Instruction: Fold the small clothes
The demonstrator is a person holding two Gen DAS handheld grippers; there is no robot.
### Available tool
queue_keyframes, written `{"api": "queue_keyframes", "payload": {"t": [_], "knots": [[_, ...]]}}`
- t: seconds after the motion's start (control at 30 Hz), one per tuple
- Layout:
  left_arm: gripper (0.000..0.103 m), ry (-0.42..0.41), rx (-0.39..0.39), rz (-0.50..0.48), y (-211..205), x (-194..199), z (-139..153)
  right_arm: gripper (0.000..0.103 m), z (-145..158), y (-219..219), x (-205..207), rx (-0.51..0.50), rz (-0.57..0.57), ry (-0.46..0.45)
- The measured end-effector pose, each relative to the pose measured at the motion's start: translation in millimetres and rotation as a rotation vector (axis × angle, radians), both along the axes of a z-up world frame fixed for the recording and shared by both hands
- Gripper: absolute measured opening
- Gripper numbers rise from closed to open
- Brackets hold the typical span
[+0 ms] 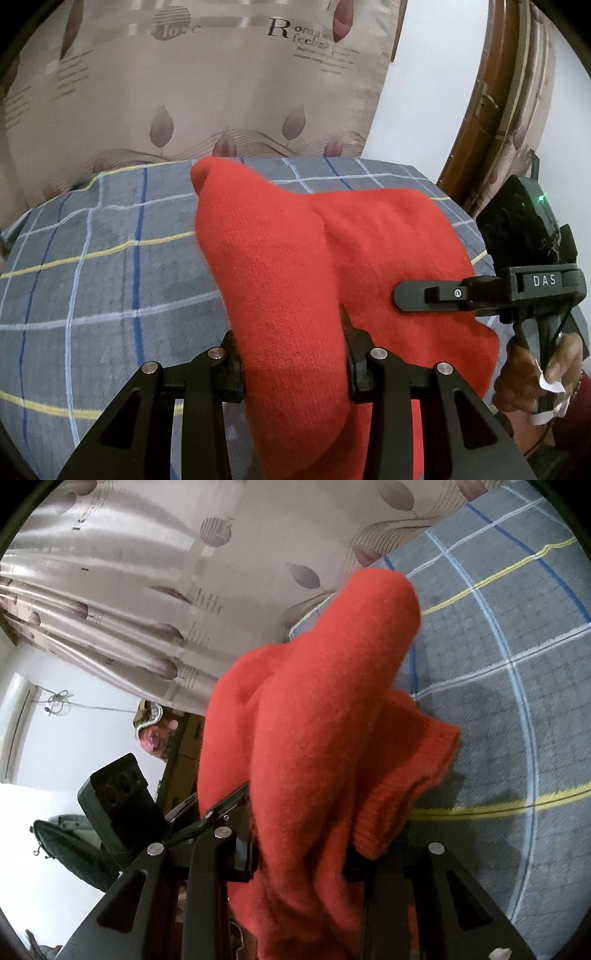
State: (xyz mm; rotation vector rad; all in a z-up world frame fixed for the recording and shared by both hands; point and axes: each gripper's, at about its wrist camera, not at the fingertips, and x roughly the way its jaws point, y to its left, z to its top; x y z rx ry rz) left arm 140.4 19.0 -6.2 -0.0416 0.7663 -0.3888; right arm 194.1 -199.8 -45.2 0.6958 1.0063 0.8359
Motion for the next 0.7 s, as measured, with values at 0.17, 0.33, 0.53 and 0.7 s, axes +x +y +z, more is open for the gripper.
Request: {"api": "queue_keyframes", "payload": {"t": [0.17, 0.33, 0.53, 0.7], "knots": [[0.038, 0.004, -0.008, 0.019, 9, -9, -6, 0.029, -6, 11, -3, -0.001, 0.015, 0.013], [0.038, 0.014, -0.004, 0.022, 14, -8, -17, 0.029, -15, 17, -5, -0.018, 0.018, 0.024], [0.038, 0.002, 0.026, 0.027, 11, -4, -33, 0.029, -29, 21, 1, -0.057, 0.012, 0.030], [0.038, -0.007, 0.026, 0.052, 9, -4, -46, 0.029, -39, 23, 2, -0.124, 0.013, 0.001]]}}
